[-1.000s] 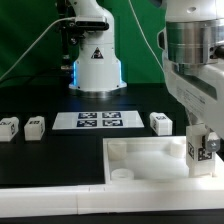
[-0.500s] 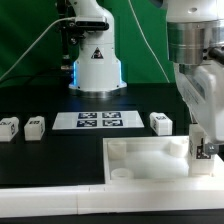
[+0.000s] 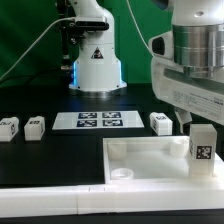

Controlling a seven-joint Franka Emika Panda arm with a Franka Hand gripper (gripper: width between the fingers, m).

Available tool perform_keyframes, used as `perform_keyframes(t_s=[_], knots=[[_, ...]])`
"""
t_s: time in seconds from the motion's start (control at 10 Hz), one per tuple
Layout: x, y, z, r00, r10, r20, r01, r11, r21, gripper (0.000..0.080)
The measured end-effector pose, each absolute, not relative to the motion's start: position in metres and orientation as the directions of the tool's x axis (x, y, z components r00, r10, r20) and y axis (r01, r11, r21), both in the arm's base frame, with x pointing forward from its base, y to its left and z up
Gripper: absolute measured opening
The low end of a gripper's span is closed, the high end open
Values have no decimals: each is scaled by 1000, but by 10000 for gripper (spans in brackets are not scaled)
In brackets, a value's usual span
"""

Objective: Assemble one leg

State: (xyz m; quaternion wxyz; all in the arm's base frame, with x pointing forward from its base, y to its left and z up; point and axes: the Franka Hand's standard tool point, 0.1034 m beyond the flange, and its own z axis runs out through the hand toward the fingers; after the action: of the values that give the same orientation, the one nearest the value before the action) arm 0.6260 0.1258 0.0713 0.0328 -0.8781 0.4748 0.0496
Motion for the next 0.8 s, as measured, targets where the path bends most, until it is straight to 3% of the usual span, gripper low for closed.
perform_keyframes(t_s=[0.2,0.4,0.5,0.7,0.8], knots=[[626,124,70,766,-634,-105,-640,-767,-38,648],[626,122,65,965,-251,-75,-255,-966,-53,648],[626,122,65,989,-134,-67,-138,-989,-54,648],[625,121,64,985,-157,-69,-161,-985,-54,639],[625,122,64,970,-230,-74,-235,-971,-54,482]])
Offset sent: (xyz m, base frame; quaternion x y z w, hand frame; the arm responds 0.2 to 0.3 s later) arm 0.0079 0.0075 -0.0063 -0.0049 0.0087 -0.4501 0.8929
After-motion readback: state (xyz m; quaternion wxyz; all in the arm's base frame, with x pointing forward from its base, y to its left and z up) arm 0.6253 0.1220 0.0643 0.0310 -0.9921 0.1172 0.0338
